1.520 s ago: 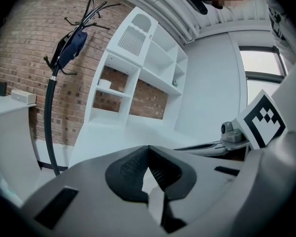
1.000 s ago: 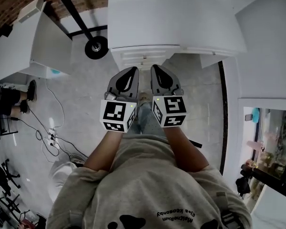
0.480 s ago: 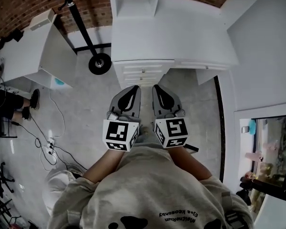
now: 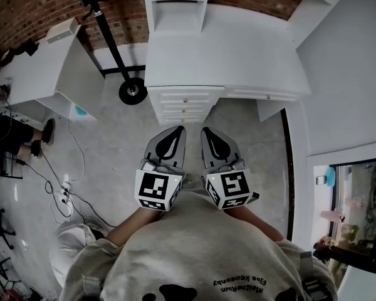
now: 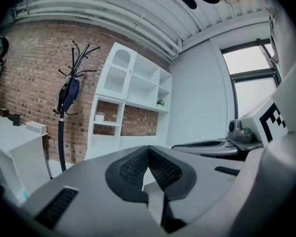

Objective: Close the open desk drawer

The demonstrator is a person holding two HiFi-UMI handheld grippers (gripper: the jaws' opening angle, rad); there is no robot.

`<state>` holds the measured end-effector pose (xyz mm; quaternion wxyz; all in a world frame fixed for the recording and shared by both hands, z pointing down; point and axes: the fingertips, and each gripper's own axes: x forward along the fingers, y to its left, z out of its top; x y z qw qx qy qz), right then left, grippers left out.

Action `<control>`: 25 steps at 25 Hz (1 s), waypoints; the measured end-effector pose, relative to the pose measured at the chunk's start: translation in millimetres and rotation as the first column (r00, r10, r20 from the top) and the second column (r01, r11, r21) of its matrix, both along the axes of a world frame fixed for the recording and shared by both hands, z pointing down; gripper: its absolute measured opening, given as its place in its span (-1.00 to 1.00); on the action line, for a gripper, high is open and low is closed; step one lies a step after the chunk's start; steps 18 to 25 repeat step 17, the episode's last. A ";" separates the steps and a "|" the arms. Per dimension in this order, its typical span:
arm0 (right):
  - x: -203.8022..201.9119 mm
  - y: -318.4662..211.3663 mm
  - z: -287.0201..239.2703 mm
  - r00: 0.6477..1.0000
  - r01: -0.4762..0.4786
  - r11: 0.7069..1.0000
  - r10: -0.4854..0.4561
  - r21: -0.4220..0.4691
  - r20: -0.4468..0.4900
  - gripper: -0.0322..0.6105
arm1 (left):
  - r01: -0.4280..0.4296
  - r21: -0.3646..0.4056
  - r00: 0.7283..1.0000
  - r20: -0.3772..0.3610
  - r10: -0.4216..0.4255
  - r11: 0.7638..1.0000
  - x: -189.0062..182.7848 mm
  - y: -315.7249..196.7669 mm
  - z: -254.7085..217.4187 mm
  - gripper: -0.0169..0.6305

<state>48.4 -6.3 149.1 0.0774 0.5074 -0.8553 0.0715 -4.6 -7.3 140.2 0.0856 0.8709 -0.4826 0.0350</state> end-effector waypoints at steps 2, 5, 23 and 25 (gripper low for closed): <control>2.2 0.6 -1.6 1.000 0.005 1.000 -0.005 0.002 0.004 -0.80 | -0.002 0.007 1.000 0.002 0.002 1.000 4.0 1.7 -1.8 -0.89; 0.9 4.0 -3.9 1.000 0.023 1.000 -0.023 0.011 0.008 -0.80 | -0.002 0.011 1.000 0.004 0.002 1.000 8.4 6.1 -2.4 -0.89; -6.7 20.7 -5.0 0.997 0.071 0.997 -0.071 0.022 0.019 -0.80 | 0.008 0.021 1.000 0.026 -0.009 1.000 8.2 24.6 -0.6 -0.89; -6.7 20.7 -5.0 0.997 0.071 0.997 -0.071 0.022 0.019 -0.80 | 0.008 0.021 1.000 0.026 -0.009 1.000 8.2 24.6 -0.6 -0.89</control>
